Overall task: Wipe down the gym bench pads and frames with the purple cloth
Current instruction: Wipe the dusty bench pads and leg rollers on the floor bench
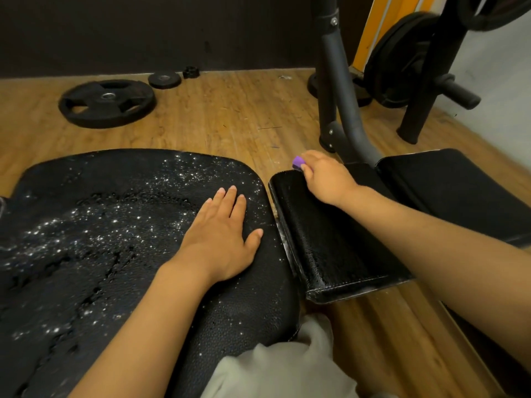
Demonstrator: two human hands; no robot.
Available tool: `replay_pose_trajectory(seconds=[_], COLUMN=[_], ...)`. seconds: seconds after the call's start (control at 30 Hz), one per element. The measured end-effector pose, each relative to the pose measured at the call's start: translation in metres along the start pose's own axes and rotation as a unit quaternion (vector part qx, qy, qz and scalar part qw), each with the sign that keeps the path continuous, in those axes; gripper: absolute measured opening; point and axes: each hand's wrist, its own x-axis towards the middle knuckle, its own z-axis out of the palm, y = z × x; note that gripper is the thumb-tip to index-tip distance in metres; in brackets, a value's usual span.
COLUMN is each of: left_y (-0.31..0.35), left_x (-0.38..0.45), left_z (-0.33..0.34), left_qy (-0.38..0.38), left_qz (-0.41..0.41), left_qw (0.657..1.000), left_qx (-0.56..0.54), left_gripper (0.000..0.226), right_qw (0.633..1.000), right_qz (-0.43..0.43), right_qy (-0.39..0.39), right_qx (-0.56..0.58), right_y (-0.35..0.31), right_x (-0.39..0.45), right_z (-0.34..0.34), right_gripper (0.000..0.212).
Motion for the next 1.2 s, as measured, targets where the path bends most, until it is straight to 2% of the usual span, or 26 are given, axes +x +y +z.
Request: replay_pose_trajectory(seconds=[0.07, 0.2, 0.23, 0.3, 0.43, 0.5, 0.6, 0.7, 0.8, 0.87, 0.97, 1.03, 1.07, 1.2], left_y=[0.002, 0.003, 0.002, 0.001, 0.004, 0.007, 0.009, 0.007, 0.004, 0.002, 0.004, 0.006, 0.007, 0.007], left_x=[0.001, 0.002, 0.001, 0.000, 0.001, 0.002, 0.004, 0.003, 0.002, 0.001, 0.002, 0.003, 0.004, 0.002], left_z=[-0.001, 0.000, 0.000, 0.000, -0.001, 0.000, 0.000, 0.001, 0.002, 0.001, 0.001, 0.000, 0.000, 0.001], left_qy=[-0.004, -0.003, -0.004, -0.010, -0.018, -0.020, -0.020, -0.013, -0.006, -0.008, -0.011, -0.014, -0.017, -0.019], left_qz=[-0.003, -0.009, -0.008, -0.005, -0.012, -0.014, -0.019, -0.018, -0.011, -0.008, -0.009, -0.014, -0.016, -0.018], left_qw=[1.000, 1.000, 1.000, 1.000, 1.000, 0.999, 0.999, 0.999, 1.000, 1.000, 1.000, 1.000, 0.999, 0.999], left_qx=[0.003, 0.013, 0.013, 0.012, 0.018, 0.025, 0.030, 0.027, 0.022, 0.019, 0.022, 0.023, 0.024, 0.027], left_gripper=[0.073, 0.073, 0.073, 0.074, 0.074, 0.074, 0.074, 0.075, 0.076, 0.076, 0.076, 0.076, 0.076, 0.075], right_qw=[1.000, 0.983, 0.979, 0.986, 0.997, 0.995, 0.999, 0.989, 0.981, 0.990, 1.000, 1.000, 1.000, 0.980], right_qz=[-0.004, -0.171, -0.188, -0.145, 0.058, 0.076, -0.028, -0.140, -0.179, -0.137, 0.004, 0.022, 0.000, -0.178], right_qy=[0.009, -0.051, -0.072, -0.072, -0.019, -0.009, -0.013, -0.048, -0.075, -0.043, 0.005, 0.009, -0.002, -0.083], right_qx=[-0.007, -0.031, -0.035, -0.037, -0.056, -0.058, -0.037, -0.024, -0.005, 0.000, -0.005, -0.014, -0.013, 0.039], right_y=[-0.011, -0.018, -0.009, 0.014, 0.045, 0.033, -0.007, -0.042, -0.027, 0.005, 0.056, 0.064, 0.058, 0.026], right_x=[-0.006, -0.043, -0.046, -0.049, -0.041, -0.038, -0.039, -0.044, -0.049, -0.052, -0.057, -0.068, -0.077, -0.122], right_z=[0.006, 0.006, -0.001, -0.016, -0.034, -0.027, -0.005, 0.012, 0.006, -0.004, -0.021, -0.025, -0.025, -0.015], right_gripper=[0.033, 0.048, 0.050, 0.050, 0.045, 0.039, 0.041, 0.049, 0.050, 0.048, 0.048, 0.048, 0.048, 0.049])
